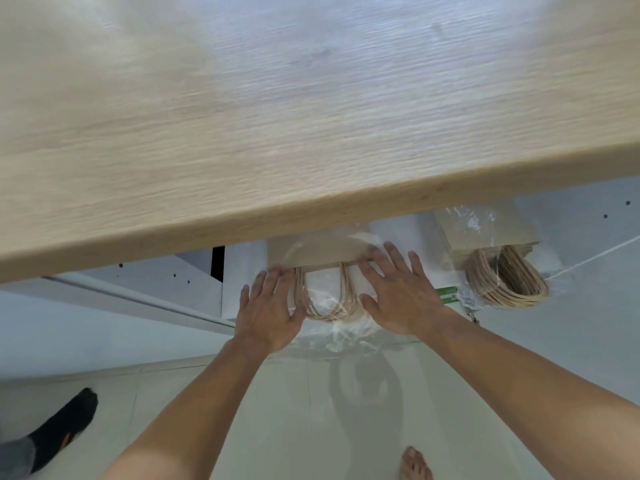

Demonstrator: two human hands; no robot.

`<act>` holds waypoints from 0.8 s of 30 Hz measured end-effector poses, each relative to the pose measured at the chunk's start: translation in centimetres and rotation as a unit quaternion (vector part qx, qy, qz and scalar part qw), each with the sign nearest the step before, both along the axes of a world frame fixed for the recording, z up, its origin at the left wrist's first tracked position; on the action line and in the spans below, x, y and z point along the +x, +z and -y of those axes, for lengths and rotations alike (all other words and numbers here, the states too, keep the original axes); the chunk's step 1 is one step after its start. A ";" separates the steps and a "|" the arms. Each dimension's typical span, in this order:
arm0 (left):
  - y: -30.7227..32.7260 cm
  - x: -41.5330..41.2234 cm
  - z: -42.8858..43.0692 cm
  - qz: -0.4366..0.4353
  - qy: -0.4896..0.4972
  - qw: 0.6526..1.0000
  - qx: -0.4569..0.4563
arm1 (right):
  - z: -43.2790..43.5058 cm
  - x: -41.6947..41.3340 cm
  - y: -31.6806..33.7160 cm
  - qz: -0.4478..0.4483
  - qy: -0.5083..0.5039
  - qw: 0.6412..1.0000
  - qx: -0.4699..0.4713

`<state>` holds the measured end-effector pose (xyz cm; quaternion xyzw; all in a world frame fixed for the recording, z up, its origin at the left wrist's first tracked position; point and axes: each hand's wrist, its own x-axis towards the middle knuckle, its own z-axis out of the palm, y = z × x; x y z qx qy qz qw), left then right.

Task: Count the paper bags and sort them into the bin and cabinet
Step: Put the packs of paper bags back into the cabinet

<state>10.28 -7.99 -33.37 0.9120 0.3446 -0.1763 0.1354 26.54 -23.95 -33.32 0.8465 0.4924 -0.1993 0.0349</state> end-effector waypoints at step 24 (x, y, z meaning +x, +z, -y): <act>22.1 0.5 14.1 0.267 -0.164 0.947 -0.073 | 16.3 -10.4 24.0 0.032 -0.289 0.944 0.154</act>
